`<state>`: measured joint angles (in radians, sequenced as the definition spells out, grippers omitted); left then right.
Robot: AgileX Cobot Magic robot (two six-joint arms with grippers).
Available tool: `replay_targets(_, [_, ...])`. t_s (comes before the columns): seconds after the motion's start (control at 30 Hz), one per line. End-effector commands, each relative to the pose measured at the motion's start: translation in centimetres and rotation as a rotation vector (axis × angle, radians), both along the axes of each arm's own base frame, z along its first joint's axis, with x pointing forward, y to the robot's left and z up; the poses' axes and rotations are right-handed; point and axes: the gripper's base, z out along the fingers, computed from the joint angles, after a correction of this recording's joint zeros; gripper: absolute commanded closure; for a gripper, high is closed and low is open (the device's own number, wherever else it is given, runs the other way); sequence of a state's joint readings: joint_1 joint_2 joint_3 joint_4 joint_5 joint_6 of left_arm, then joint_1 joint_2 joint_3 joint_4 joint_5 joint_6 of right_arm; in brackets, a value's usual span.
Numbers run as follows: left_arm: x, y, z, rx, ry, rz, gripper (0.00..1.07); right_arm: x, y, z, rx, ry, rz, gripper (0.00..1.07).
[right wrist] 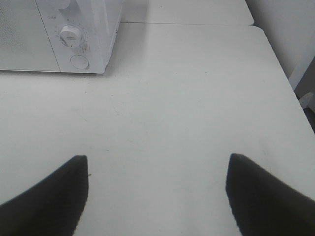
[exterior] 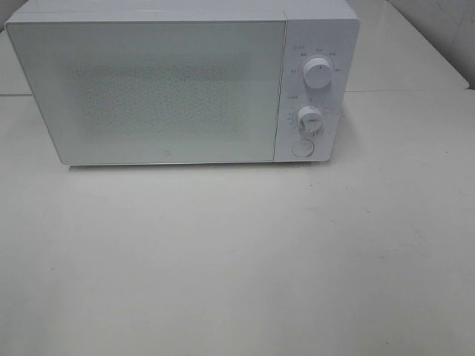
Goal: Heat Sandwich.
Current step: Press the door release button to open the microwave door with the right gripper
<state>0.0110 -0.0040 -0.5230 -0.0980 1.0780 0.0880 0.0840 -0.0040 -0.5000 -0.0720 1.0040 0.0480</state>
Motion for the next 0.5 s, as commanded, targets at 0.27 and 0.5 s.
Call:
replay_targets(0.27, [0.0,0.0,-0.1,-0.008,-0.011,0.004,0.06,0.0,0.1,2.0,0.000,-0.110,0.011,0.32])
replay_targets(0.5, [0.0,0.0,-0.1,-0.008,-0.011,0.004,0.06,3.1,0.4,3.6,0.001,-0.150,0.020,0.32])
